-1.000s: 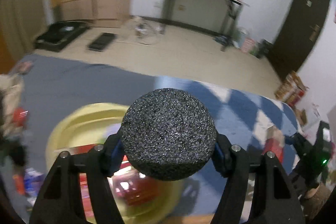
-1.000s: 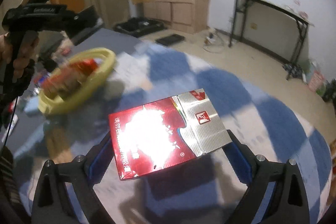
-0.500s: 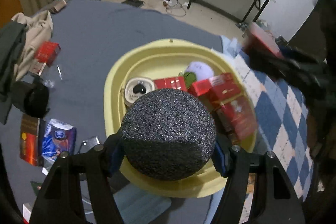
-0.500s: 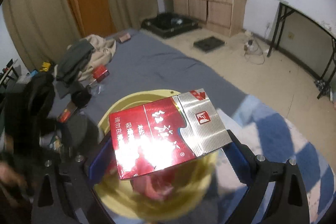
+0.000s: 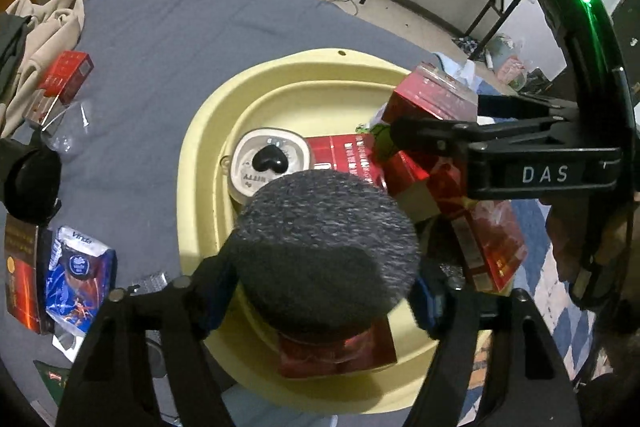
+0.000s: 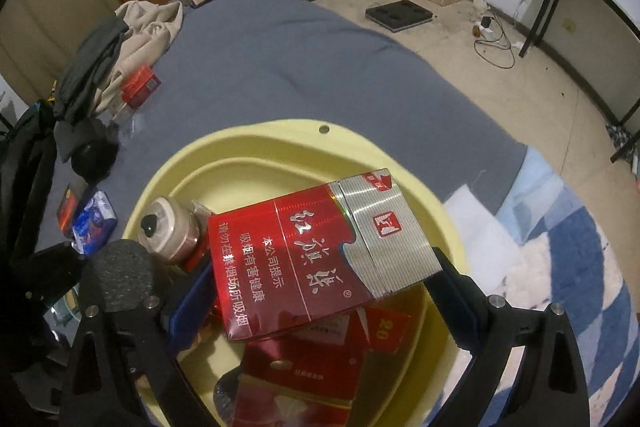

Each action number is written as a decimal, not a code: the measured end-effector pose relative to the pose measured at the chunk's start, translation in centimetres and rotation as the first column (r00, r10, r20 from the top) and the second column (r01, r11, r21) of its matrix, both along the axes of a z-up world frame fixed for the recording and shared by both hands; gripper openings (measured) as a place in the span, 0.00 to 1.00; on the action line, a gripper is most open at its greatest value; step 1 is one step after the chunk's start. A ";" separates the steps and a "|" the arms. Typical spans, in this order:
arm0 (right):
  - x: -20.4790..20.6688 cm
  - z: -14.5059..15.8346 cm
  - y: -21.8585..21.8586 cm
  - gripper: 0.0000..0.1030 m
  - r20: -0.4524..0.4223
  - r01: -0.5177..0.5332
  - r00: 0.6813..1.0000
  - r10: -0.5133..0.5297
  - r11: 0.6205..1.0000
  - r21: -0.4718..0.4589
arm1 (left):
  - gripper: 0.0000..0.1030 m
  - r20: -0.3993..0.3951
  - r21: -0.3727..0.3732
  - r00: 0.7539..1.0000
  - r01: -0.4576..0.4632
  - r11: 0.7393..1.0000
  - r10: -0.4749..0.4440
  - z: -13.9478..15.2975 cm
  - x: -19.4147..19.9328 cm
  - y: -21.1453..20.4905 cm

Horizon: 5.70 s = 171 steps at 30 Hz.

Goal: Organize rigid objects

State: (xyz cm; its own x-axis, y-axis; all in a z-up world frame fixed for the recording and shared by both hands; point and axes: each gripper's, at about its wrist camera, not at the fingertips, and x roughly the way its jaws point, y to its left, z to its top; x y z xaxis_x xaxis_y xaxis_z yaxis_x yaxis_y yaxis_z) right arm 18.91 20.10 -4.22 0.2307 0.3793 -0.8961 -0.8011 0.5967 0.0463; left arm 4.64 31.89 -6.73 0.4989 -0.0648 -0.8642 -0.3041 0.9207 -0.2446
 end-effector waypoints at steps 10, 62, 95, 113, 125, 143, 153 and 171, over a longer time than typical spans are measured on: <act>-0.6 1.4 -3.7 1.00 -0.075 0.054 0.996 -0.043 0.986 0.160 | 1.00 0.095 0.000 0.993 -0.070 0.998 0.070 2.9 -1.2 -0.3; -7.3 -9.1 -20.6 1.00 0.295 -0.202 0.939 0.175 0.977 0.062 | 1.00 0.123 0.296 0.918 -0.397 0.869 0.377 -7.0 -5.2 -17.7; -7.1 -9.2 -20.5 1.00 0.294 -0.202 0.940 0.175 0.977 0.064 | 1.00 0.125 0.280 0.917 -0.399 0.873 0.379 -7.0 -5.3 -17.6; -7.1 -9.2 -20.4 1.00 0.294 -0.201 0.940 0.174 0.977 0.064 | 1.00 0.124 0.280 0.917 -0.399 0.873 0.379 -7.0 -5.3 -17.6; -7.1 -9.2 -20.5 1.00 0.294 -0.201 0.940 0.174 0.977 0.064 | 1.00 0.125 0.280 0.917 -0.399 0.873 0.379 -7.0 -5.3 -17.7; -7.1 -9.2 -20.5 1.00 0.294 -0.202 0.940 0.175 0.977 0.064 | 1.00 0.125 0.280 0.917 -0.399 0.873 0.379 -7.0 -5.3 -17.6; -7.1 -9.2 -20.5 1.00 0.294 -0.202 0.940 0.175 0.977 0.063 | 1.00 0.125 0.280 0.917 -0.399 0.873 0.379 -7.0 -5.3 -17.7; -7.2 -9.2 -20.5 1.00 0.294 -0.201 0.940 0.175 0.977 0.063 | 1.00 0.125 0.280 0.917 -0.399 0.873 0.379 -7.0 -5.3 -17.6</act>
